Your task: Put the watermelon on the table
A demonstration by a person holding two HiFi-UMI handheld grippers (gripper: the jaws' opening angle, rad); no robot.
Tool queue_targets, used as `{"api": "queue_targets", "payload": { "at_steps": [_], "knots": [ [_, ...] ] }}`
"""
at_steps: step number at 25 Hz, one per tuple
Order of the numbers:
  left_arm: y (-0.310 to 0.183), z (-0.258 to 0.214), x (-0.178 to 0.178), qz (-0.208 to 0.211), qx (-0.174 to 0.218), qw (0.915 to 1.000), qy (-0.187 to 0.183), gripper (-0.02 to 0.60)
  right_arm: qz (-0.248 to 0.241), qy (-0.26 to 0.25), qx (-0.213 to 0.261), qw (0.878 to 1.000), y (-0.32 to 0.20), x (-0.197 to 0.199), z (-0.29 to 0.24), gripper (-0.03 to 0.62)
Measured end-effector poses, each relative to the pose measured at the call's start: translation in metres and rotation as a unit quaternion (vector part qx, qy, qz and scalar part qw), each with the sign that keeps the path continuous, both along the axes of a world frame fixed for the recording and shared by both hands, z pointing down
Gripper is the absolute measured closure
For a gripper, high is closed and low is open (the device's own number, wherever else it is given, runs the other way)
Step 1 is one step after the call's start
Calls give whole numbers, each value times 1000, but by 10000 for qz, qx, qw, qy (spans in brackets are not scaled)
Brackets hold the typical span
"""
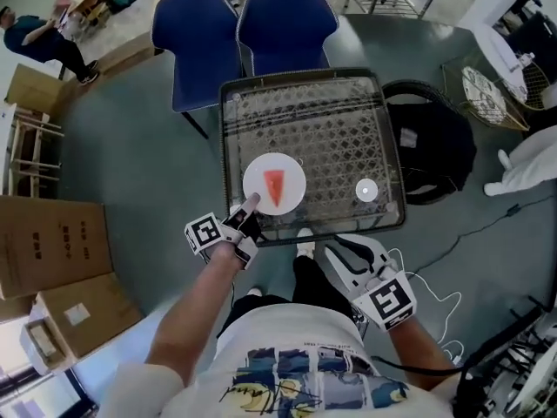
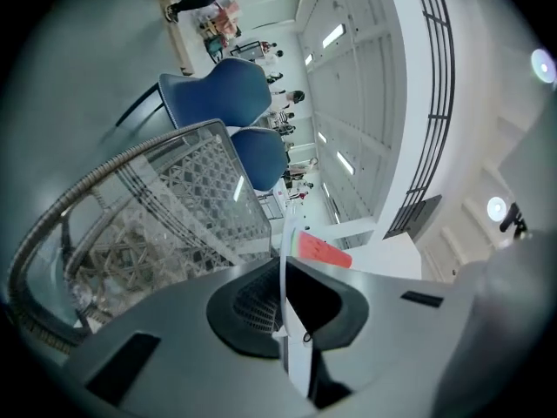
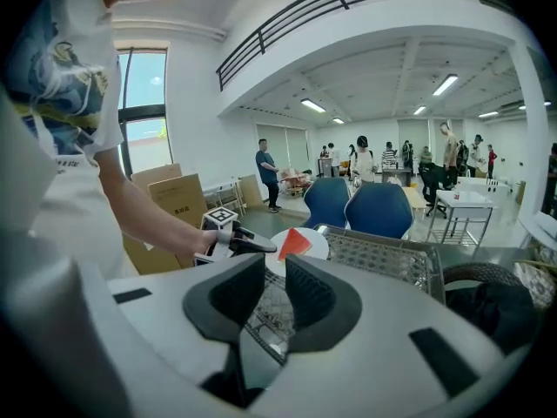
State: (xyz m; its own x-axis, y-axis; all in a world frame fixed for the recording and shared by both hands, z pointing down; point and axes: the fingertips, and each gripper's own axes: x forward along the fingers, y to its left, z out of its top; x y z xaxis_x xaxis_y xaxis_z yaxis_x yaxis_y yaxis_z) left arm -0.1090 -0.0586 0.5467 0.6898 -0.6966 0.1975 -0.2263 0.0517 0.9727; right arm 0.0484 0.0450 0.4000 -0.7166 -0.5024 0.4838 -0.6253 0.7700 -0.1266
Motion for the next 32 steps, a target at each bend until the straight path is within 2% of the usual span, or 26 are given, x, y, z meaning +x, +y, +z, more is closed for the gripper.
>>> {"api": "queue_targets", "payload": {
  "at_steps": [5,8,15,19,25,28,32],
  "knots": [
    [-65,46,12,-96,-59,9995,-303,565,-104,-18,-231,9997,-31,11,22,517],
    [-98,72,26,-164,-242,9986,-432,565,-130,-18,-400,9991,-46,26,34,517],
    [-155,122,41,-277,-562,9960,-636,565,107,46,-807,9967,-71,57,52,517],
    [-174,143,46,-313,-721,9942,-737,564,263,38,-899,9956,-81,72,61,517],
    [-193,162,53,-208,-914,9901,-1043,563,202,-28,-1089,9938,-88,79,71,517],
    [-195,163,50,-186,-949,9881,-1195,565,328,-179,-1007,9942,-94,81,70,517],
    [-199,165,47,-141,-1021,9797,-1718,561,313,-210,-1047,9938,-93,82,71,517]
  ]
}}
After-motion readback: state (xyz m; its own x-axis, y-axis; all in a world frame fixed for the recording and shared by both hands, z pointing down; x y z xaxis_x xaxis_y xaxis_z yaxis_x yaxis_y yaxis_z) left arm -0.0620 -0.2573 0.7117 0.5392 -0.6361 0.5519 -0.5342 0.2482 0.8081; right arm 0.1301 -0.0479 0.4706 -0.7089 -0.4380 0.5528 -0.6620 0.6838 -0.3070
